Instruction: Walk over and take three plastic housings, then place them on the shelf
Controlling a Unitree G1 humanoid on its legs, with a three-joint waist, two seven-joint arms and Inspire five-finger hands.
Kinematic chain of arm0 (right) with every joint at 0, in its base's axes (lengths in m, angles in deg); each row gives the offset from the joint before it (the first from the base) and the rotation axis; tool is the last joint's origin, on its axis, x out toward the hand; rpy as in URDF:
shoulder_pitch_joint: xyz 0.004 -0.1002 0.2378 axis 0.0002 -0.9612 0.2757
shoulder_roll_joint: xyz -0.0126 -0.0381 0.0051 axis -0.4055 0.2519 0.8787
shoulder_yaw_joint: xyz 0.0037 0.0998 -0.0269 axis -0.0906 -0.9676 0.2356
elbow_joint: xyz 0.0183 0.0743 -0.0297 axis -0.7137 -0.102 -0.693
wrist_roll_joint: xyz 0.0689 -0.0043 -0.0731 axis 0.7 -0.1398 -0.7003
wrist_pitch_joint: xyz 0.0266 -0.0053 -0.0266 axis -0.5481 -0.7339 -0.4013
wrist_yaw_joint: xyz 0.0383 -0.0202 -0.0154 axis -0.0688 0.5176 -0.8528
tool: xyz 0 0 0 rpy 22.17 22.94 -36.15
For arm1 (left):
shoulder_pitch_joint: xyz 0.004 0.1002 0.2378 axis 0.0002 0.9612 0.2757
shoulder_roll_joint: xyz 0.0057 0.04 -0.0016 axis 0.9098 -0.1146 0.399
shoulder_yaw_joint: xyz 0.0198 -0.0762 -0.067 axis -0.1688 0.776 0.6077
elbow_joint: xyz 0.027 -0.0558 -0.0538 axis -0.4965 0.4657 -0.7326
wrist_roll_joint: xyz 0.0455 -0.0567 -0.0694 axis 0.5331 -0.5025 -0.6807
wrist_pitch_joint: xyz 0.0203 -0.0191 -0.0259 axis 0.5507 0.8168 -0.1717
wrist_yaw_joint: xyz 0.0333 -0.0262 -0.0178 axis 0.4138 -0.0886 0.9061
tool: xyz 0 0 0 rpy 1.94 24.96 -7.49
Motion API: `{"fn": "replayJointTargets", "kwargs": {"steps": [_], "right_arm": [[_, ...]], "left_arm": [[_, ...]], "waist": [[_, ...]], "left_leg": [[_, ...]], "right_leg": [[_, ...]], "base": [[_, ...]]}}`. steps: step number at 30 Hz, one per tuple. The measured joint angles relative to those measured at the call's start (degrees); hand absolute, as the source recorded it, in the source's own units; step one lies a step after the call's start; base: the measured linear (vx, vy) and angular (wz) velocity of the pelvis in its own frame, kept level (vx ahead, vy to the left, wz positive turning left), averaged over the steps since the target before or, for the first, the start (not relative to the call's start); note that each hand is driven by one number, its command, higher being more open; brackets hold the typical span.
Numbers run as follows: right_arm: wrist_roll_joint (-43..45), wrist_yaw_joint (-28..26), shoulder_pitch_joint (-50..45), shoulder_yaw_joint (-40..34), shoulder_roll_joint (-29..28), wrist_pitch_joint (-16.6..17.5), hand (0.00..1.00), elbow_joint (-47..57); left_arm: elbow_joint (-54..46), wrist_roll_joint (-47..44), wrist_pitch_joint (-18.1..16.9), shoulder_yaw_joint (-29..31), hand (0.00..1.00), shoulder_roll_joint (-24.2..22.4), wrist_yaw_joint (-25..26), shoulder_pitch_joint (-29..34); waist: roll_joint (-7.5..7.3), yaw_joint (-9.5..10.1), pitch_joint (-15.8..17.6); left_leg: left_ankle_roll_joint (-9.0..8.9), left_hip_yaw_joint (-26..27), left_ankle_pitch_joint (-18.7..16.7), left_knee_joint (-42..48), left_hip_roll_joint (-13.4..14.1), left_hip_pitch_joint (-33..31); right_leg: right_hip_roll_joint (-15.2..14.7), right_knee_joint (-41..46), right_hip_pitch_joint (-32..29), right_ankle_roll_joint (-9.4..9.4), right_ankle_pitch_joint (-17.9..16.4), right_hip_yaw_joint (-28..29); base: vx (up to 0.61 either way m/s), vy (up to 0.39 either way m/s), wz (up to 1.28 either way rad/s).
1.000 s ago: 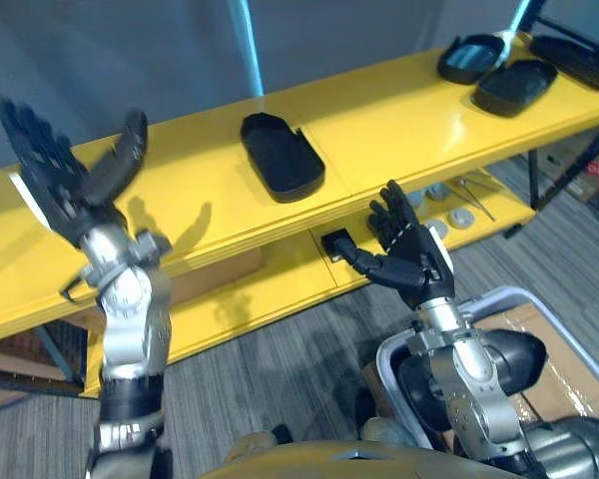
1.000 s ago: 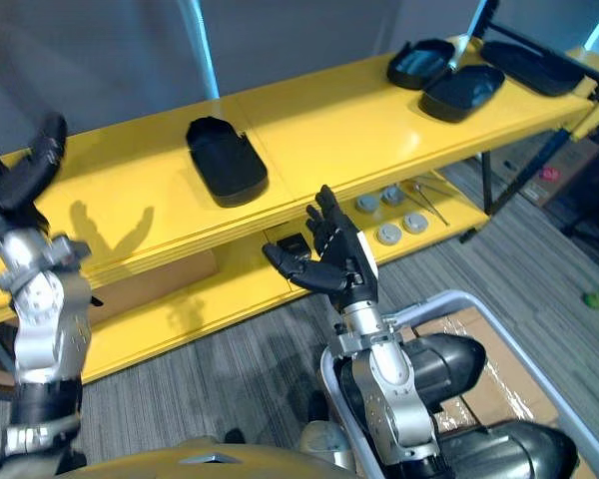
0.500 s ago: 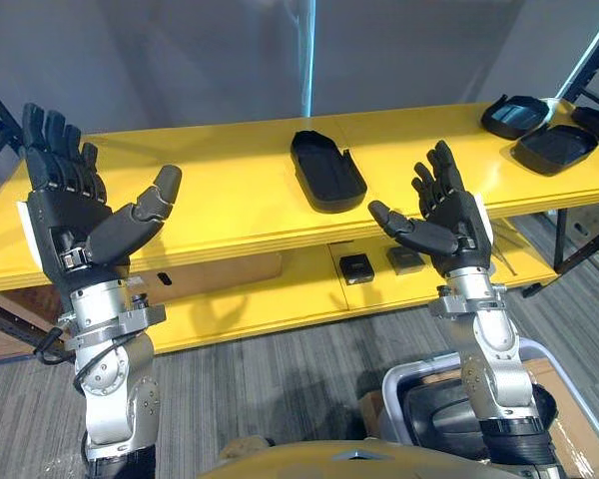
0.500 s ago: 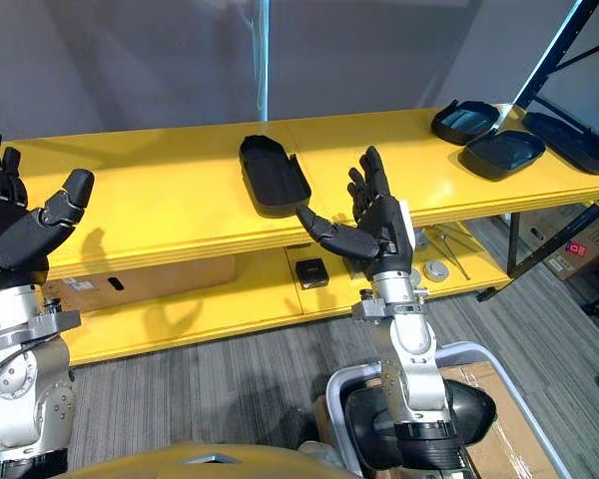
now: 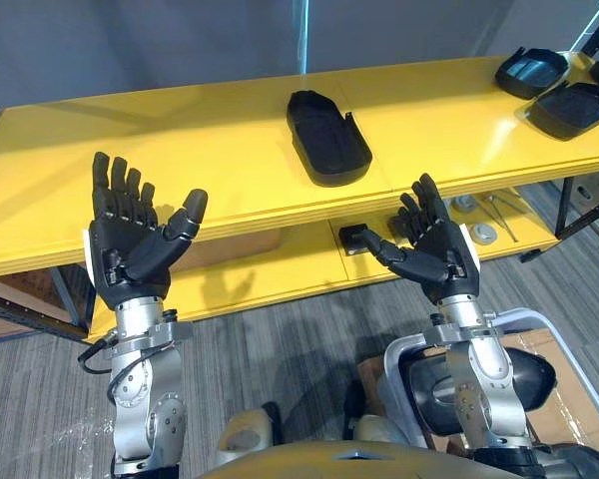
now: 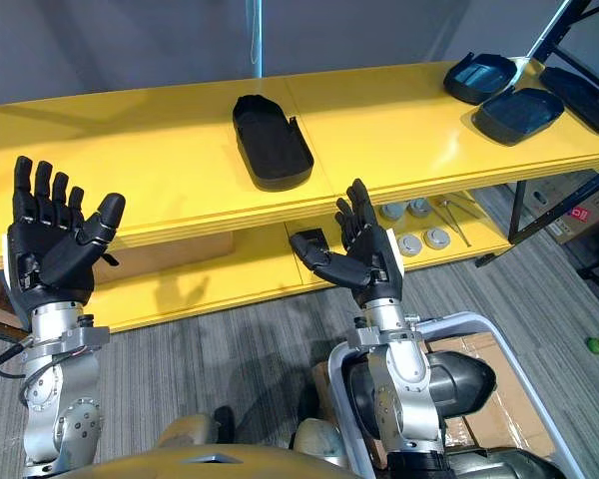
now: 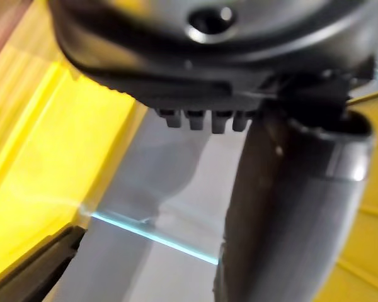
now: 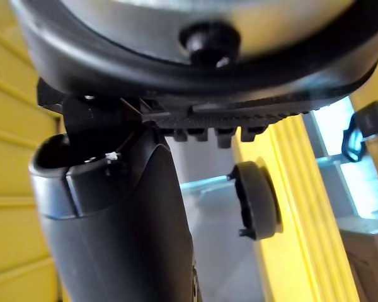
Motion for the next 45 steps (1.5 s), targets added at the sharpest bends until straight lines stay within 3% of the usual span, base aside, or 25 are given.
{"fn": "replayJointTargets", "kwargs": {"steps": [7,12,24,30,45], "right_arm": [[-0.2,0.1,6.1,1.1,2.7,1.1,1.00,0.0],[-2.3,0.3,9.7,2.4,2.7,1.7,1.00,0.0],[-2.5,5.2,16.6,2.5,2.8,1.6,1.00,-5.2],[-6.8,7.7,22.5,2.2,4.7,1.6,1.00,-10.5],[-6.8,5.2,32.4,2.2,5.9,1.4,1.00,-18.1]], "left_arm": [[0.2,0.0,0.1,-0.5,1.00,0.2,-0.8,-0.1],[0.8,0.0,0.3,-1.1,1.00,0.4,-0.9,-0.2],[2.0,0.1,1.1,-3.2,1.00,1.6,-0.7,-1.4],[2.1,0.1,1.0,-3.2,1.00,1.6,-0.7,-1.8],[4.3,0.1,1.1,-2.4,1.00,1.6,0.0,-3.7]], "waist": [[1.44,0.50,4.3],[1.56,0.66,5.2],[2.82,0.69,7.9],[3.28,0.72,9.5],[4.18,0.75,12.3]], "left_leg": [[0.34,-1.2,-2.2,5.2,0.7,-1.6],[0.49,-1.2,-2.9,5.9,0.4,-2.7],[0.45,-2.9,-1.6,5.6,0.1,-3.7],[0.46,-3.6,-0.7,4.9,-0.6,-4.2],[0.48,-5.2,0.5,4.8,-1.6,-4.6]], "right_leg": [[0.1,2.9,-0.2,0.22,-1.2,0.0],[-0.4,5.4,-2.0,0.29,-2.0,0.2],[-1.1,10.6,-4.7,-0.14,-4.7,-1.0],[-2.0,12.7,-6.0,-0.22,-5.6,-1.5],[-3.7,18.1,-8.0,-0.42,-8.2,-2.7]], "base": [[-0.03,0.017,0.04],[-0.08,0.051,0.03],[-0.02,0.013,0.07],[-0.03,0.012,0.07],[-0.02,0.009,0.06]]}}
